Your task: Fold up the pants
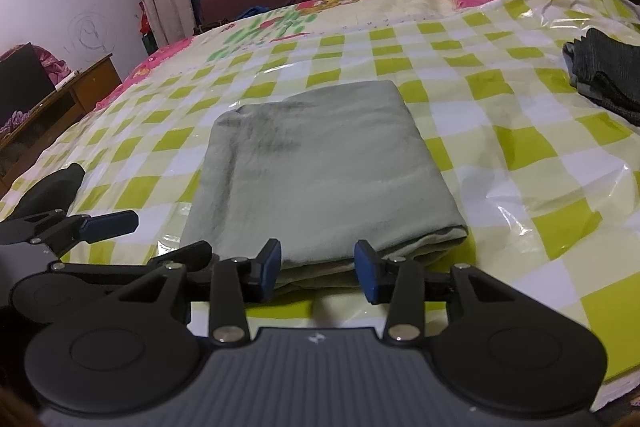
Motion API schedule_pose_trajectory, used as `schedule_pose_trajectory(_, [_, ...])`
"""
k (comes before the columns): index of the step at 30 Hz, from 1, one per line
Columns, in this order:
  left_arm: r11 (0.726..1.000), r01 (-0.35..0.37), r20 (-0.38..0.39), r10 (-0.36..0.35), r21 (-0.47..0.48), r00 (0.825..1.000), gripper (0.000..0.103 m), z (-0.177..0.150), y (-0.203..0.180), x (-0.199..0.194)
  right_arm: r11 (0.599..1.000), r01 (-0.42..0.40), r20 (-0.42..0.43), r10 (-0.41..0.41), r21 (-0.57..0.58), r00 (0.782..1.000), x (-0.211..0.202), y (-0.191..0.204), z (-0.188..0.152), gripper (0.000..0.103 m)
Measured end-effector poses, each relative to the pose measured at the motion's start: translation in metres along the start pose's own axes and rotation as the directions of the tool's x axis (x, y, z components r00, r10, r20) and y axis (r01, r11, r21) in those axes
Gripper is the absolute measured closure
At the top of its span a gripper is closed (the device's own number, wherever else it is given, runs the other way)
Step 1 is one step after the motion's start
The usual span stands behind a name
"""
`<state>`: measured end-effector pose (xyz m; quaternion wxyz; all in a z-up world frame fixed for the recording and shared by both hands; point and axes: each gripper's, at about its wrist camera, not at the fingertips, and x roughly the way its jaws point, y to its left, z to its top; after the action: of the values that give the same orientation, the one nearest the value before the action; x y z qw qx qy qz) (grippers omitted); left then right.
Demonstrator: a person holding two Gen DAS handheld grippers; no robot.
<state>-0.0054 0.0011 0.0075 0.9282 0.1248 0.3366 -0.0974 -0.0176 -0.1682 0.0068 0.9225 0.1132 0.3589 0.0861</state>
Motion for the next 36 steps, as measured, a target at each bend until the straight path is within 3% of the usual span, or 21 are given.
schedule_pose_trajectory(17, [0.998,0.038,-0.022,-0.039,-0.042,0.999,0.010,-0.0008,0.0039,0.0019,1.000,-0.003,-0.012,0.002,-0.003,1.000,0.0014,0.0026,-0.0013,0.059])
schedule_pose_trajectory(36, [0.997,0.035,-0.044,-0.038,-0.072,0.998,0.003,-0.0009,0.0081,0.0047,1.000,-0.003,-0.014,0.003,0.001,1.000,0.0023,0.0037,-0.0022,0.059])
